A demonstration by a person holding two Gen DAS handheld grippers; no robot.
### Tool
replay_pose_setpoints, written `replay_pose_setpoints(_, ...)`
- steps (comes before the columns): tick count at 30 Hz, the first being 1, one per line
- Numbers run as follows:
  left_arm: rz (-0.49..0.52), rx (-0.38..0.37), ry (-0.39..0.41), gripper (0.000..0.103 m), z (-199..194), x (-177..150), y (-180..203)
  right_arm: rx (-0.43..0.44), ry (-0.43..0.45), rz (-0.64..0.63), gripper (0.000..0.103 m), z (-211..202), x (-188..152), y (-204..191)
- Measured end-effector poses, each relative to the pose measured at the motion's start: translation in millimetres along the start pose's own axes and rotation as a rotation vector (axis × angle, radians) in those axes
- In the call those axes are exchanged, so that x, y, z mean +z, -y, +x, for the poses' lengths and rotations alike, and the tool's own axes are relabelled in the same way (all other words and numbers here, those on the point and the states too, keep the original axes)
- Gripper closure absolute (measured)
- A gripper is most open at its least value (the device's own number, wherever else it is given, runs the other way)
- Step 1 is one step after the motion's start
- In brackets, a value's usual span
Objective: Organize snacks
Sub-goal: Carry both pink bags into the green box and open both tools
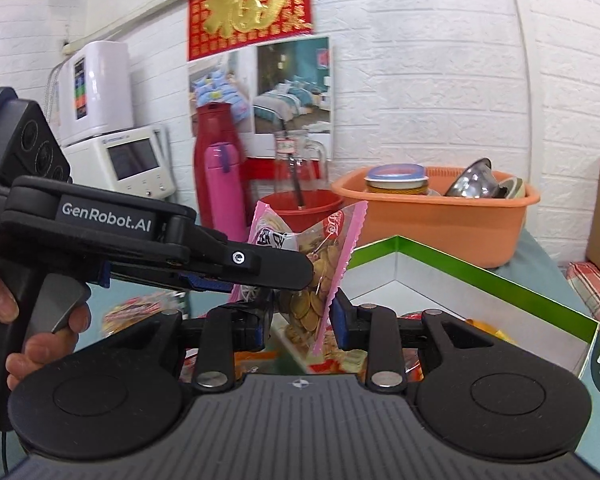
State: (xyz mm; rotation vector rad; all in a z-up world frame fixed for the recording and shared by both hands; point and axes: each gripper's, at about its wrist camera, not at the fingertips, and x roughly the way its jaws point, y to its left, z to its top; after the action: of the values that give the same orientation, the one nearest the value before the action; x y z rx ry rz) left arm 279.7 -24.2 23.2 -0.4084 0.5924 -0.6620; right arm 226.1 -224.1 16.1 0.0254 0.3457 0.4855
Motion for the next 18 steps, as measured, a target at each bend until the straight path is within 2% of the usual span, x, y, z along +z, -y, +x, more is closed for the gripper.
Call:
replay_pose_setpoints(7, -0.017, 0.014, -0.034, 0.054, 34.1, 11.8, -16.0, -0.020, -0.055, 0.022, 0.050, 29.3, 1.9, 24.9)
replay_pose_setpoints(10, -0.007, 0.036, -0.039, 0.051, 40.5, 13.1, -20.2, -0.031, -0.068, 0.036, 0.048, 37.5, 0.7, 30.5)
replay_pose_setpoints(11, -0.007, 0.052, -0.033, 0.031, 40.1, 12.6, -20.8, -0.040, -0.073, 0.044, 0.042, 40.5, 0.6, 31.5)
replay_pose_setpoints(12, -0.011, 0.071, -0.026, 0.000, 39.1, 12.9, -22.0, -0.056, -0.073, 0.042, 0.029, 42.7, -0.1, 31.7)
replay_pose_setpoints(13, -0.013, 0.090, -0.008, 0.000, 36.2, 12.2, -22.5, -0.074, -0.074, 0.030, 0.021, 43.1, -1.2, 30.8)
replay_pose_setpoints(14, -0.005, 0.106, 0.012, 0.000, 32.3, 11.2, -22.1, -0.095, -0.073, 0.012, 0.007, 43.6, -2.4, 29.4)
replay_pose_setpoints(18, 0.006, 0.120, 0.017, 0.000, 21.4, 10.7, -20.9, -0.091, -0.051, -0.010, 0.000, 36.2, -3.9, 25.5)
